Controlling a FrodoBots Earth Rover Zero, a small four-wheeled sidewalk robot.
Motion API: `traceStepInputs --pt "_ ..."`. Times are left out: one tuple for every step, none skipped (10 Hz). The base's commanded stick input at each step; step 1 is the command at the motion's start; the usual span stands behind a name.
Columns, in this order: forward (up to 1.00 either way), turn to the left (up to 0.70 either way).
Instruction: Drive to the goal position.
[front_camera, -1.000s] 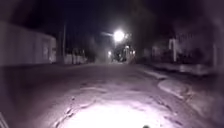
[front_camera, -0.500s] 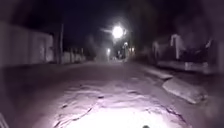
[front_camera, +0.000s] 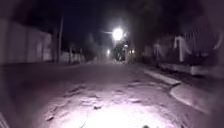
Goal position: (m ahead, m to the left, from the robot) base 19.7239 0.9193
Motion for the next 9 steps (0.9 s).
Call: traceStepInputs --pt "0.7 0.0" --pt "0.7 0.0" --pt "0.7 0.0" --pt "0.7 0.0" --pt "0.7 0.0" --pt "0.7 0.0" --pt "0.7 0.0" --pt "0.7 0.0" --pt "0.7 0.0"
